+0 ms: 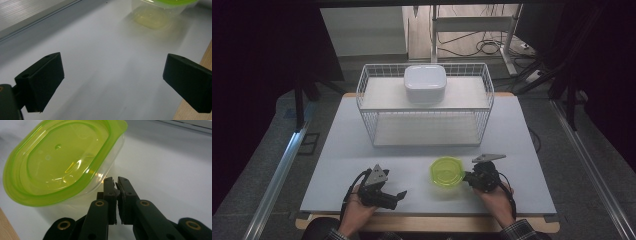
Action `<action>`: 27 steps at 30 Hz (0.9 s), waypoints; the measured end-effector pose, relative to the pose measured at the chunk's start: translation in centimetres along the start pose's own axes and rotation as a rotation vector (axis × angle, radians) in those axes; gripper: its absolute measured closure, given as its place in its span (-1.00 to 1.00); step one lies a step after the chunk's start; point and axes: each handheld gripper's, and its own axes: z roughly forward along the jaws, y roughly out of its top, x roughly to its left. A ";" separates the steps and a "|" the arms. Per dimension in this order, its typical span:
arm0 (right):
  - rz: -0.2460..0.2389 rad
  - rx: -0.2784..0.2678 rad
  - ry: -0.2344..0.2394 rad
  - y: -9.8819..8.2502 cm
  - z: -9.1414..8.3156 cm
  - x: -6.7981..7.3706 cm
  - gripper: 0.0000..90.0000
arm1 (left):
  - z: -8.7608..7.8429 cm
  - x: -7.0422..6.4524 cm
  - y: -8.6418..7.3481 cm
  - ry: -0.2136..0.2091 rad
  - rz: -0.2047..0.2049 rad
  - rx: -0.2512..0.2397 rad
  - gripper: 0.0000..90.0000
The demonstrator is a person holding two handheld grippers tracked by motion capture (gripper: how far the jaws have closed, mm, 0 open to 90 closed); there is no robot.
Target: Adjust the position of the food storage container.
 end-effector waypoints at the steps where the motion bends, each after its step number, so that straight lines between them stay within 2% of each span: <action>1: -0.005 0.001 0.008 0.2 0.3 0.1 0.90 | 0.0 0.0 0.0 0.000 0.000 0.001 -0.93; 9: -0.045 0.016 0.031 1.3 2.1 0.9 0.90 | 0.0 0.0 0.0 0.002 -0.001 0.001 -0.93; 17: -0.033 0.016 0.075 2.5 3.2 1.2 0.90 | 0.1 0.0 0.0 0.003 0.001 0.003 -0.93; 27: -0.065 0.025 0.101 3.6 4.5 2.2 0.90 | 0.1 -0.1 0.0 0.002 0.003 0.006 -0.93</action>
